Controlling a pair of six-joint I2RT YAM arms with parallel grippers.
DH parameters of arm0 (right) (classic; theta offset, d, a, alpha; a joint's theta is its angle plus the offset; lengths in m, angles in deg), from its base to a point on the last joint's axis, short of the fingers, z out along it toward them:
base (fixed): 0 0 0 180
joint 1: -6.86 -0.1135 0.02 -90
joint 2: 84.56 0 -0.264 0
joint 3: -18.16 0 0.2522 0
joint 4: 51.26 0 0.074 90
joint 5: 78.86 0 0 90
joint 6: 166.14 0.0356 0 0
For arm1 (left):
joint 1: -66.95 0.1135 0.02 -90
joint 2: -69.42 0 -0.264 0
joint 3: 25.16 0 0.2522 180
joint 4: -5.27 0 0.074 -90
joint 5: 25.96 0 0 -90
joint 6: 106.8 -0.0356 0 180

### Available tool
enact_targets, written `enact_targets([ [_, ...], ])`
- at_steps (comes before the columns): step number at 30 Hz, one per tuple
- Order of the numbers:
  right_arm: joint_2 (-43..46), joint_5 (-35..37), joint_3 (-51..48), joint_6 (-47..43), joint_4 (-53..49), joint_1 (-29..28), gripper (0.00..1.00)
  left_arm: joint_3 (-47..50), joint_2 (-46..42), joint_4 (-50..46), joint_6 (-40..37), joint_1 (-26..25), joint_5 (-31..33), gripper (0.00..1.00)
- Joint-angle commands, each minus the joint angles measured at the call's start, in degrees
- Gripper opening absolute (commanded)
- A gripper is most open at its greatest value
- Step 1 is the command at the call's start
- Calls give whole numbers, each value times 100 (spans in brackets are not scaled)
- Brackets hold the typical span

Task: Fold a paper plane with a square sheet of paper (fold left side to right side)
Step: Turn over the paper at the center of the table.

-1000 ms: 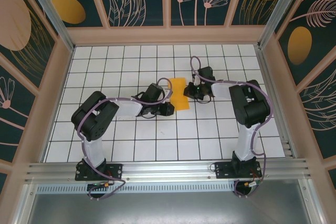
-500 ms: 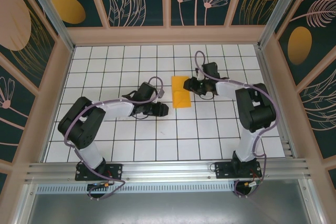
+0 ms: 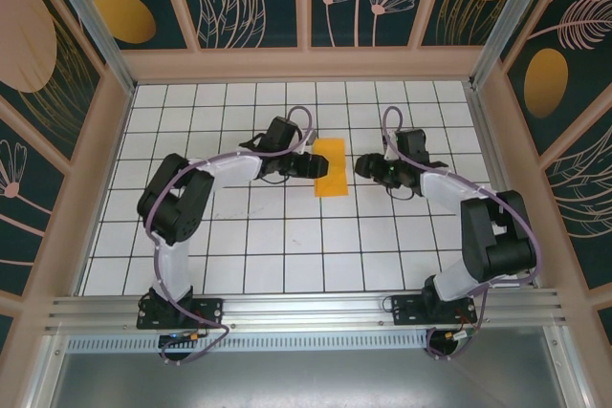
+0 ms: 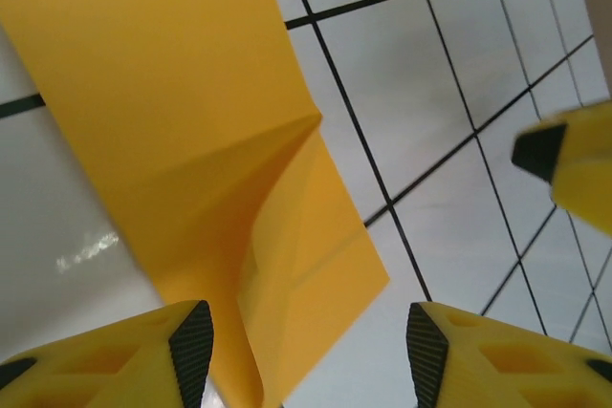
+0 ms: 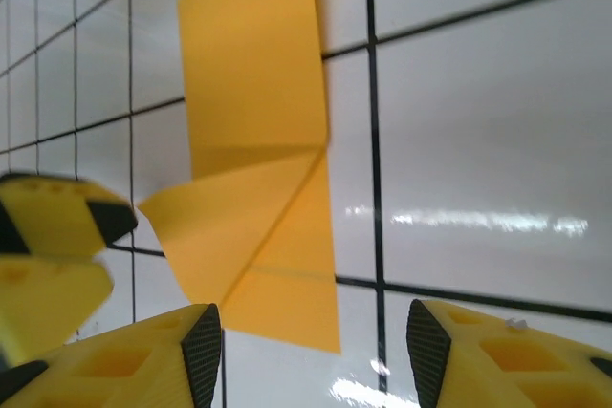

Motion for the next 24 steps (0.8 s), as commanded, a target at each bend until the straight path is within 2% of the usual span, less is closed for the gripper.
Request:
enact_targets([
  [1, 293, -122, -149, -63, 27, 17, 58, -430, 413, -431, -229, 40, 139, 57],
  [3, 307, -234, -205, -43, 78, 18, 58, -572, 547, -483, -259, 36, 149, 55],
  [5, 297, -369, -281, 25, 222, 17, 58, -629, 612, -465, -261, 36, 97, 49],
  [9, 97, -838, -417, 306, 772, 18, 57, -587, 531, -453, -257, 52, 198, 25],
  [12, -162, -1060, -382, 515, 1218, -8, 56, -296, 251, -317, -221, 67, 393, 14],
  [16, -624, -1439, -204, 779, 1807, -87, 56, -5, -18, -160, -141, 99, 444, 11],
  [24, -1541, -1554, 441, 946, 2085, -322, 57, 90, -54, -115, -120, 110, 471, 11],
])
